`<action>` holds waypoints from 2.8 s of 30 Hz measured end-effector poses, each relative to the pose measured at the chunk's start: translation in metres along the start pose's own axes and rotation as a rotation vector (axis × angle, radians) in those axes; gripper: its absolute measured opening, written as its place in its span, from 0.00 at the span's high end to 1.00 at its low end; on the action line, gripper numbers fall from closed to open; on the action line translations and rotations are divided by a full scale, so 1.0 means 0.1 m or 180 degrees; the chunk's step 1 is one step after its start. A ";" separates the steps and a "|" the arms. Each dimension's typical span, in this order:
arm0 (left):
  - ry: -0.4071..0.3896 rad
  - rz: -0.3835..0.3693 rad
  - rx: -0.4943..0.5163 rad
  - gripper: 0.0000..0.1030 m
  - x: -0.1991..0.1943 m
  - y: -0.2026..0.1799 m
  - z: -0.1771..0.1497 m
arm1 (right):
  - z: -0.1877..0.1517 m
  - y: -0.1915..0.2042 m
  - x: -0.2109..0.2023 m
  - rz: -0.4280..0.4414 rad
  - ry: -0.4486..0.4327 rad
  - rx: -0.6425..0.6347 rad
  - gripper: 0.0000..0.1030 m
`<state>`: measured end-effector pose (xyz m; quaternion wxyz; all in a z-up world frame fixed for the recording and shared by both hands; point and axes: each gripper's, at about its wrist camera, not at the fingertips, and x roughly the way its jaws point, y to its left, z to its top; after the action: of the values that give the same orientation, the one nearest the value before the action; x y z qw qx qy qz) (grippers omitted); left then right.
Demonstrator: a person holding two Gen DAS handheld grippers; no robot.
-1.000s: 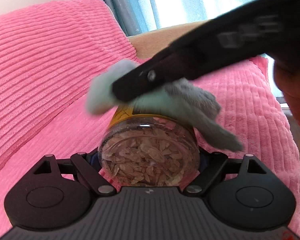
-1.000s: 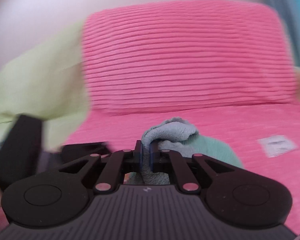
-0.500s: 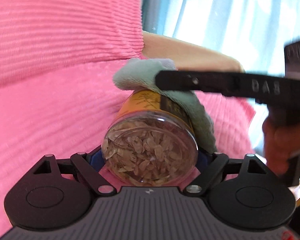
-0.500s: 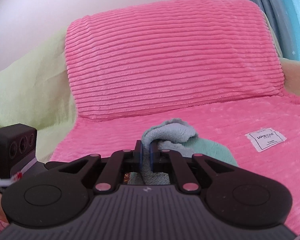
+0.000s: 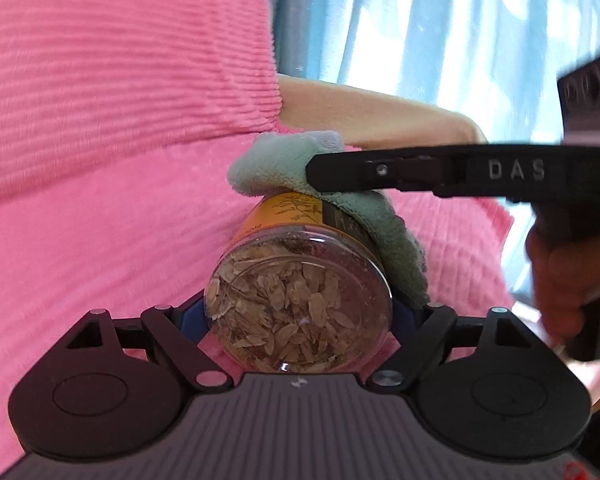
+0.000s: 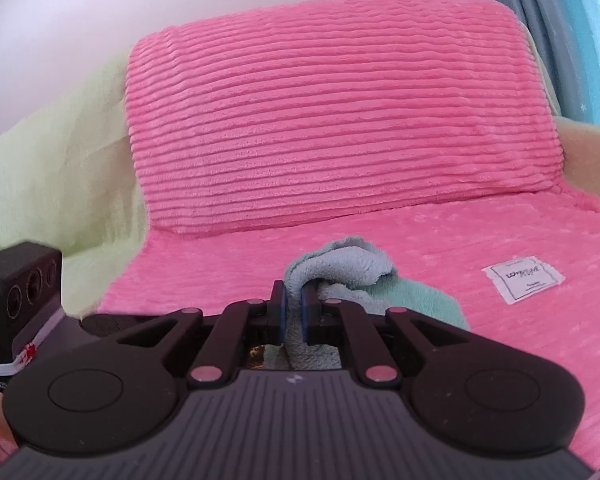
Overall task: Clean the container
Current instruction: 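Sweep the cloth over the jar rim and side with the right gripper, then keep rubbing the cloth along the jar's label side with the right gripper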
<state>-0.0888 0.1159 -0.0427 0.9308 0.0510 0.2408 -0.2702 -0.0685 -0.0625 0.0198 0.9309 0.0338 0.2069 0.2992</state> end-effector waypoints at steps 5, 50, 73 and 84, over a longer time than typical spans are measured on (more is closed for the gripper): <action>0.0013 0.0243 0.0663 0.18 0.01 -0.23 -0.04 | 0.00 0.04 -0.03 0.0029 0.0016 -0.0051 0.94; -0.0091 0.0294 0.1003 0.17 -0.14 -0.42 -0.11 | 0.00 -0.02 -0.09 0.0034 0.0063 -0.0042 0.96; -0.0112 -0.0349 -0.0510 0.16 -0.07 0.15 -0.07 | -0.02 -0.02 -0.14 0.0183 0.0072 0.0043 0.96; -0.0126 0.0353 0.1016 0.17 -0.02 -0.31 -0.11 | -0.02 0.16 -0.16 0.0485 0.0167 -0.0188 0.95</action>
<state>-0.1117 0.0931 -0.0503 0.9289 0.2060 0.1733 -0.2542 -0.0900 -0.0590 0.0265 0.9002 0.0142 0.2192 0.3759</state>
